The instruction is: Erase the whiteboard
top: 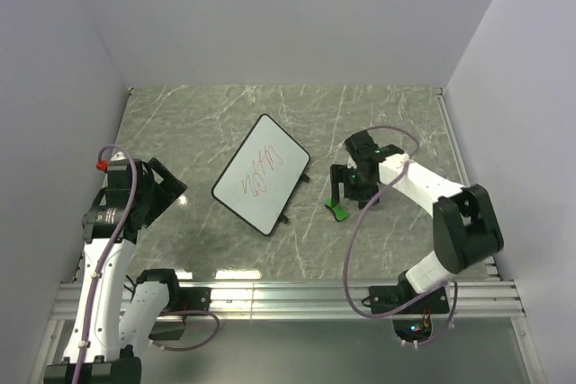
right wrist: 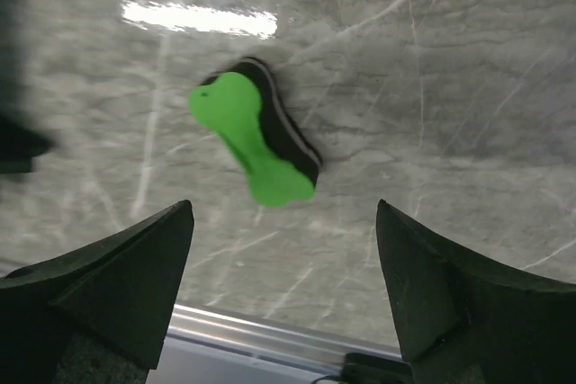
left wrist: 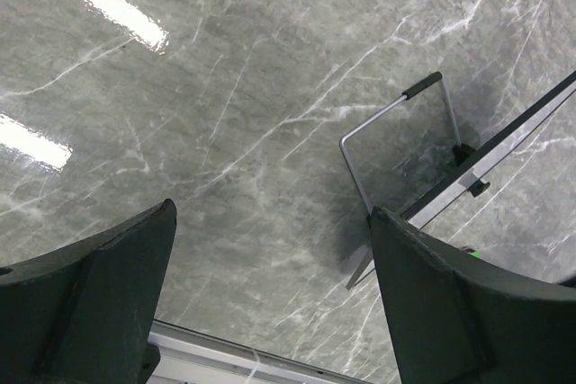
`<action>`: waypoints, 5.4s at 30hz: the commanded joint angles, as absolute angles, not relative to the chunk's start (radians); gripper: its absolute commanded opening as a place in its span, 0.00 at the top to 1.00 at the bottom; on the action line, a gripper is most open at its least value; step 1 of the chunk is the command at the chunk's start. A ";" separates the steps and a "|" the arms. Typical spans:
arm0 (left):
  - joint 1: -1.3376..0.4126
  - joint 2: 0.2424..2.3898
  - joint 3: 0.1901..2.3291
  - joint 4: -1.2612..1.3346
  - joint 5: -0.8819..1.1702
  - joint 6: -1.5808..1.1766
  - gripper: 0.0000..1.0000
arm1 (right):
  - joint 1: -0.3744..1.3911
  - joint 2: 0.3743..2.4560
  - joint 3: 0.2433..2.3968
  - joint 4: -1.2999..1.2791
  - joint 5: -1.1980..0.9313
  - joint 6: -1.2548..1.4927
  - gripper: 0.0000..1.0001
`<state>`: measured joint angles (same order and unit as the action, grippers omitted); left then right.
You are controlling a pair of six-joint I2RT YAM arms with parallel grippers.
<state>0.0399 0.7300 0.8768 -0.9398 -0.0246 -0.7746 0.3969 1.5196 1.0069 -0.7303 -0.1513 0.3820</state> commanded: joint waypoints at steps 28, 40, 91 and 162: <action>0.005 0.735 0.905 -0.928 -0.054 -0.736 0.08 | 0.575 1.750 1.149 -0.758 0.117 0.336 0.57; -0.055 0.847 1.037 -0.865 -0.048 -0.651 0.08 | 0.577 1.709 1.230 -0.831 0.121 0.356 1.00; -0.183 1.509 1.083 -0.422 0.491 -0.431 1.00 | 0.689 2.092 2.025 -0.722 -0.319 0.764 1.00; -0.285 1.520 1.121 -0.495 0.324 -0.354 1.00 | 0.552 2.224 1.780 -0.943 -0.046 0.733 1.00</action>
